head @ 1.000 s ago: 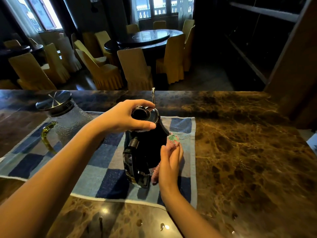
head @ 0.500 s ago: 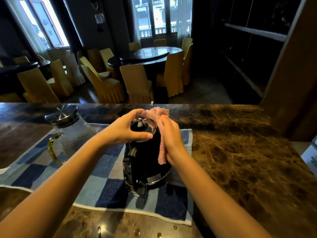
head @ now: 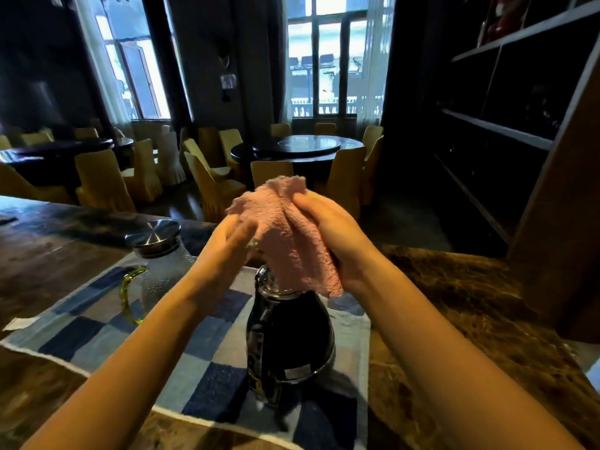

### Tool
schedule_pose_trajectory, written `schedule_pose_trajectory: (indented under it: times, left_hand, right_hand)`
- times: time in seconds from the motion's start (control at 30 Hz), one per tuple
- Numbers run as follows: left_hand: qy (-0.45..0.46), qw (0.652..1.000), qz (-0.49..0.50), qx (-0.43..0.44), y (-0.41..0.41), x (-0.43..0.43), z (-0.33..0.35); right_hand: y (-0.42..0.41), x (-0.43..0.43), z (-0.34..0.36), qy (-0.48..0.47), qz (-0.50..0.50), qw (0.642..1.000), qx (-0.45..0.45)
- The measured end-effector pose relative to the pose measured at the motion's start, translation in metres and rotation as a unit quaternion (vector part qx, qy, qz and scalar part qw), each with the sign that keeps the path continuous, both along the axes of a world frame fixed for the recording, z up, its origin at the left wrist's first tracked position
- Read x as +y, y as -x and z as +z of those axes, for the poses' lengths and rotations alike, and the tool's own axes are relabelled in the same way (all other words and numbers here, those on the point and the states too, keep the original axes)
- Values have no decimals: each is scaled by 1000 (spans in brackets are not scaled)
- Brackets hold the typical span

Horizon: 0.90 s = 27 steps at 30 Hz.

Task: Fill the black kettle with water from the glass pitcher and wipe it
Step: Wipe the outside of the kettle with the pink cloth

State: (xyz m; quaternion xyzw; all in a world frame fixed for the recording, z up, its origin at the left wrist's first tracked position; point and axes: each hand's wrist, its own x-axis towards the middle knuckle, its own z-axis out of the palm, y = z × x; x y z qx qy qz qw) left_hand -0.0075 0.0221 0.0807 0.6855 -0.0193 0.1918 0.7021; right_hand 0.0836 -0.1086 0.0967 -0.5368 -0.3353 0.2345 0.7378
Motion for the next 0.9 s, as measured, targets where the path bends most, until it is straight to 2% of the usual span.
schedule_pose_trajectory:
  times: [0.03,0.13,0.23,0.3,0.4,0.5,0.57,0.63,0.77,0.9]
  left_hand:
    - [73,997,-13,-6,6,-2,3]
    - [212,976,-49,-1,18,-8,0]
    - [363,932,-4,5,30,-3,-7]
    - [433,899,63,-1,45,9,-17]
    - [463,867,185,-2,72,33,-35]
    - [472,852,227,21,87,43,-51]
    - [486,846,214,52,88,37,-64]
    - [499,841,188,93,82,28,-77]
    - [516,836,116,146,60,14,-82]
    - [504,849,43,156,46,11,-86]
  right_hand:
    - [3,8,7,19,-13,997,-69]
    - [12,34,14,74,-59,968,-231]
    - [8,49,1,128,-96,931,-329]
    - [-5,54,-15,170,-135,904,-369]
    - [-21,52,-40,240,-95,893,-368]
    - [-28,54,-60,333,-39,865,-374]
    - [-30,57,-65,370,-65,834,-405]
    - [-31,63,-64,381,-93,825,-408]
    - [-30,67,-68,382,-98,828,-399]
    - [-29,68,-73,372,-111,835,-390]
